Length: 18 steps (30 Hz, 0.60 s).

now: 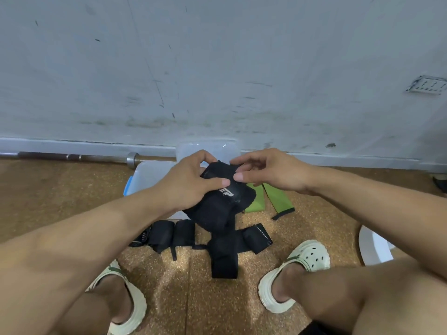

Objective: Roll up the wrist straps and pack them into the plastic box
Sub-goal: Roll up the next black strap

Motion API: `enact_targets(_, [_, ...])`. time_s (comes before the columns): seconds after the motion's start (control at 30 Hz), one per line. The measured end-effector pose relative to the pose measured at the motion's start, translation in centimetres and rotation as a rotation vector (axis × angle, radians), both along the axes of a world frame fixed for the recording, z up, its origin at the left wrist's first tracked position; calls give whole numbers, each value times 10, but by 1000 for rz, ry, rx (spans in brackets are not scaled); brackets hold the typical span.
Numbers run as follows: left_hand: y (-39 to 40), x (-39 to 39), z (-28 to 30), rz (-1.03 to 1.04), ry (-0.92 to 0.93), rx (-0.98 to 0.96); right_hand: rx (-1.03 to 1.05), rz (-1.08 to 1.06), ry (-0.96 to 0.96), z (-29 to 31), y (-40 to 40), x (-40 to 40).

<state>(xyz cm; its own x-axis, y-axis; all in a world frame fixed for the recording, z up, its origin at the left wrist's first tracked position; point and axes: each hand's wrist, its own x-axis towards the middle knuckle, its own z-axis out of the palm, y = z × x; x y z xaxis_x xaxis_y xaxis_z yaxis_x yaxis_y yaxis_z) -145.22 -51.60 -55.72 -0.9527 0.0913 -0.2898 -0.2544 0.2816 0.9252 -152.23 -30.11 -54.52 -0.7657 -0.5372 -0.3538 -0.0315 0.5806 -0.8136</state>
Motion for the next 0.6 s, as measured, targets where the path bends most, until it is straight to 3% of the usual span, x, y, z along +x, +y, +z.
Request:
enact_targets(0.13, [-2,0,-5,-75,46,-31,-39,-21,7,-4,-3,0])
enact_targets(0.27, [-6,-3,-4,-139,88,-23,48,17,55,-4,-4,0])
enact_targets(0.43, [-11,-5,7,-255,32,30,23,179,60,-6,-1,1])
enact_targets(0.6, [-18,-5,8,-361,-29,-22,55,239,-62,-2,1,4])
